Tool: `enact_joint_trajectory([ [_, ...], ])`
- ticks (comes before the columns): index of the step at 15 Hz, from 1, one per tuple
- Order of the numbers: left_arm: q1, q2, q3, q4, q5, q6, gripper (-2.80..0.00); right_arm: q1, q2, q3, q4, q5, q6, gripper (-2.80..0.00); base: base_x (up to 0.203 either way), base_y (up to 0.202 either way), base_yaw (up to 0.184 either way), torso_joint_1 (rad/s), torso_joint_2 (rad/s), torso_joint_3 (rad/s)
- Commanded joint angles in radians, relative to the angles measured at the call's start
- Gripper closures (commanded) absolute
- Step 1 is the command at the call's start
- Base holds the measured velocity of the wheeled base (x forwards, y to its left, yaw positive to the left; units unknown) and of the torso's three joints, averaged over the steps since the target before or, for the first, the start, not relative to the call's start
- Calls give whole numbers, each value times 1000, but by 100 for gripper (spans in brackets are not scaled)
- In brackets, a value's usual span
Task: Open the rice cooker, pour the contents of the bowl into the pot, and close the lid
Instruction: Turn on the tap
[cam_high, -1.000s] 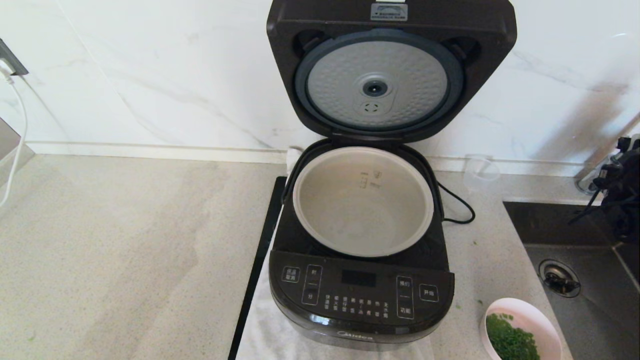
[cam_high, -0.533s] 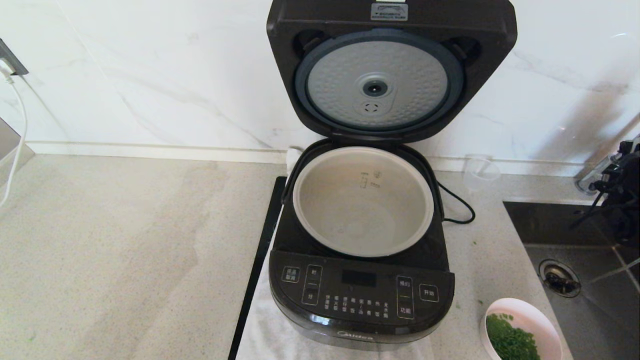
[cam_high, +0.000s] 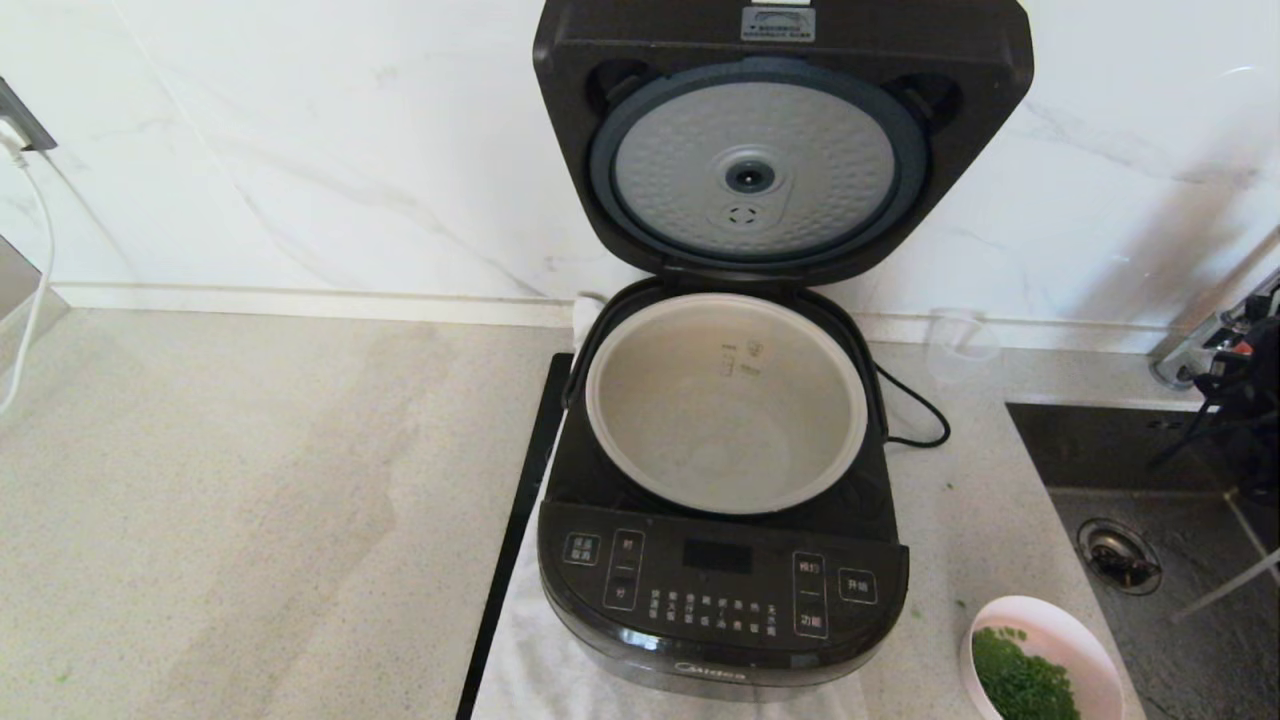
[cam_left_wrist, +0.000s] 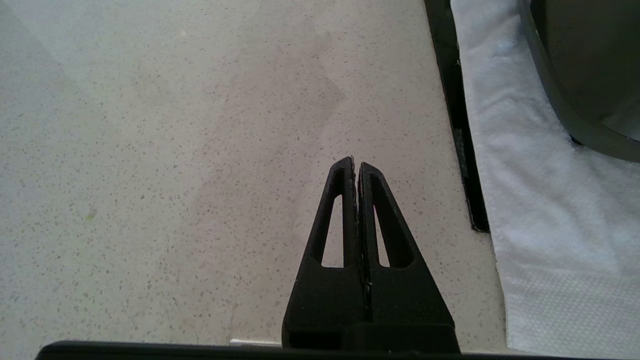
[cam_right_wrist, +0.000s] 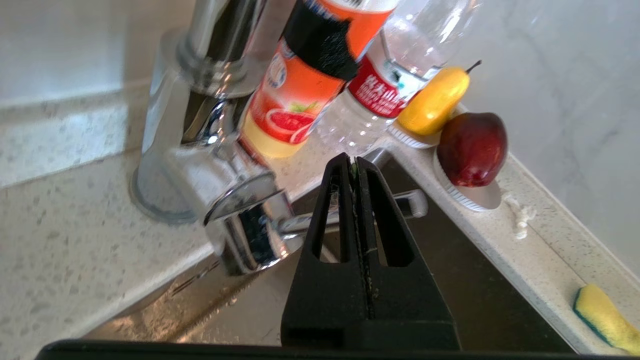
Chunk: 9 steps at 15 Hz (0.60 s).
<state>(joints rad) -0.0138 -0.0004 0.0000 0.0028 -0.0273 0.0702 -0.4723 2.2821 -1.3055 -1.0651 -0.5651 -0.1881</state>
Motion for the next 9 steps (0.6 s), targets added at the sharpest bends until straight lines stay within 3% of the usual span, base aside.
enact_joint_trajectory([
  [1,0,-1,2,0,0,0,0,0,-30,1,-13,-1,2,0,0,0,0,0,0,0],
  [6,0,0,2,0,0,0,0,53,-216,104,10,37,4,0,0,0,0,0,0,0],
  [8,0,0,2,0,0,0,0,94,-333,169,172,100,17,0,0,0,0,0,0,0],
  [9,0,0,2,0,0,0,0,109,-391,188,323,149,36,0,0,0,0,0,0,0],
])
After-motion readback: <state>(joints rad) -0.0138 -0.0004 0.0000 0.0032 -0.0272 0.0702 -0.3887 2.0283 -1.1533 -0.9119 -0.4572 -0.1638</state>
